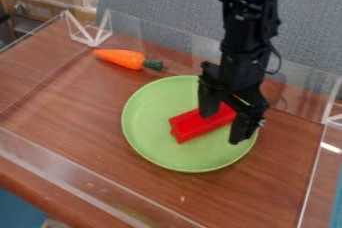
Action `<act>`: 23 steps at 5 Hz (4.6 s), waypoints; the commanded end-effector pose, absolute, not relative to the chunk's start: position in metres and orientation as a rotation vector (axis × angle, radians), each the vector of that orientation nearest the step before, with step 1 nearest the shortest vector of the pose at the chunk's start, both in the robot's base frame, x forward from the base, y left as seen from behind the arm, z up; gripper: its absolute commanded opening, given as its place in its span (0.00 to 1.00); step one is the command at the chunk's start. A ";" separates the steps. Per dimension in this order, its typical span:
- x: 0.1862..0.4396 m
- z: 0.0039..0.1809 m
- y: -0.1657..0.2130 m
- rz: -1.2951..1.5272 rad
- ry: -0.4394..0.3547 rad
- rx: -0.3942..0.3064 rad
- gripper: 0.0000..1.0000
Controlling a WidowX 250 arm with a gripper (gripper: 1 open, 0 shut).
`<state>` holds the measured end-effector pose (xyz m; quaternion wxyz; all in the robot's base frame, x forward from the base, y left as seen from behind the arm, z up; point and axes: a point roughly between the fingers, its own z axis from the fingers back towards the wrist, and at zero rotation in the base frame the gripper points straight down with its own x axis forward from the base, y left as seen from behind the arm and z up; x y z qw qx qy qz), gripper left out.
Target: Put the red object on the left side
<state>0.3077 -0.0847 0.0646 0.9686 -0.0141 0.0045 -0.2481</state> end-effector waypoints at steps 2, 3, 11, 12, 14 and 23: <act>0.317 0.088 -0.065 -0.438 -0.104 -0.010 1.00; 0.322 0.083 -0.063 -0.408 -0.112 -0.010 1.00; 0.334 0.056 -0.077 -0.377 -0.128 -0.038 1.00; 0.335 0.048 -0.077 -0.385 -0.111 -0.043 0.00; 0.333 0.083 -0.062 -0.368 -0.169 -0.037 0.00; 0.337 0.043 0.183 0.038 -0.126 -0.067 0.00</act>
